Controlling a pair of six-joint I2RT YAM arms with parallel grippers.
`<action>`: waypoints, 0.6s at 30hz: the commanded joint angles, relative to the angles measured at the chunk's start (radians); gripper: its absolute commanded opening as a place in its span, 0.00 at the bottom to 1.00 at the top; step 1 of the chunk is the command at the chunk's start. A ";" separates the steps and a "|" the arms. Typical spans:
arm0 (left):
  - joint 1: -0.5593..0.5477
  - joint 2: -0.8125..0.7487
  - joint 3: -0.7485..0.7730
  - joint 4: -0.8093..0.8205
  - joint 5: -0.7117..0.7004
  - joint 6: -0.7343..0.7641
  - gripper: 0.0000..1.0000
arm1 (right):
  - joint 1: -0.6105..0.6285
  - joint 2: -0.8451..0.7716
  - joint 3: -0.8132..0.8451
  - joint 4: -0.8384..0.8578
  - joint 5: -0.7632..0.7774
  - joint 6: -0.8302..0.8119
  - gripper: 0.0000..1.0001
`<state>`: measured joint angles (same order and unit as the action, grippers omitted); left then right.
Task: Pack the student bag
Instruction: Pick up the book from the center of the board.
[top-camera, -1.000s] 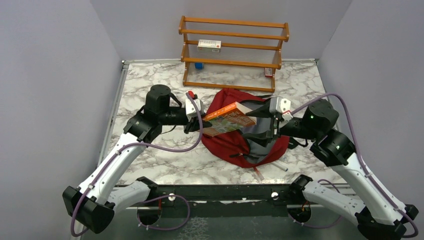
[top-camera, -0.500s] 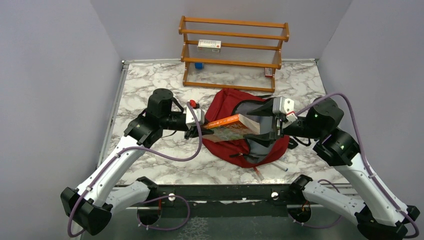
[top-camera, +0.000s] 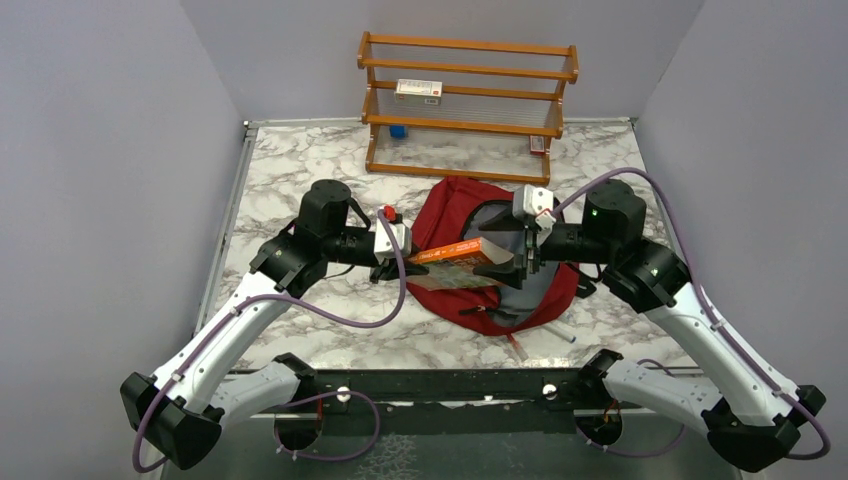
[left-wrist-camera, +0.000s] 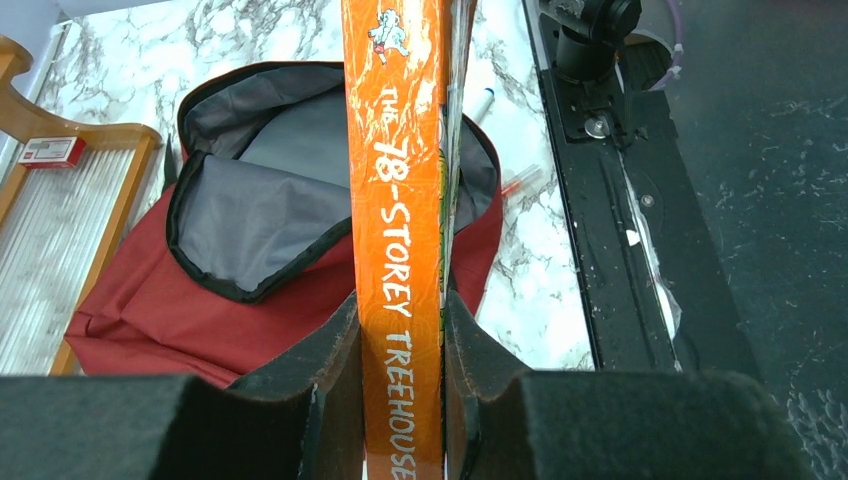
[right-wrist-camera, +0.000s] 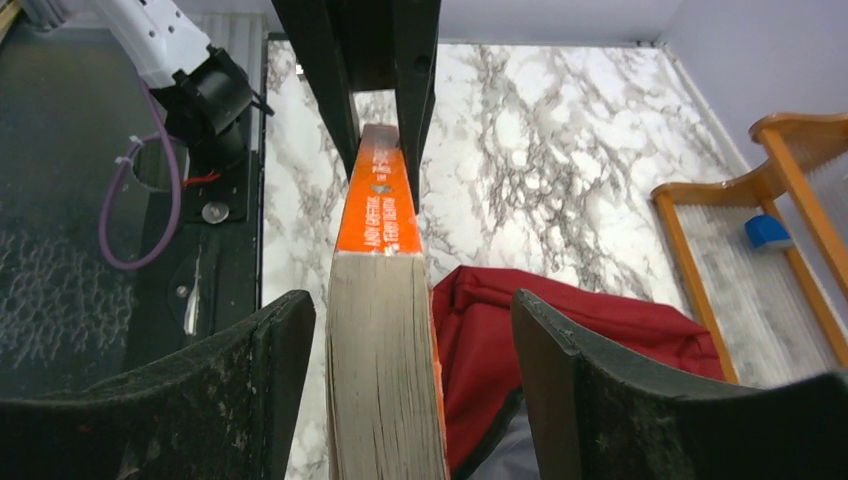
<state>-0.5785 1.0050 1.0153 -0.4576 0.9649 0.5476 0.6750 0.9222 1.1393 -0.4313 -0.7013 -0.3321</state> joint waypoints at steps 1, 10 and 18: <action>-0.007 -0.012 0.017 0.045 0.058 0.032 0.00 | 0.003 0.019 0.029 -0.113 -0.025 -0.035 0.74; -0.010 0.012 0.030 0.043 0.053 0.038 0.00 | 0.003 -0.007 -0.027 -0.146 -0.018 -0.012 0.50; -0.016 0.031 0.048 0.046 0.043 0.018 0.00 | 0.003 0.000 -0.046 -0.149 0.003 -0.017 0.43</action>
<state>-0.5884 1.0492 1.0164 -0.4587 0.9649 0.5621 0.6746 0.9264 1.1080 -0.5705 -0.7002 -0.3496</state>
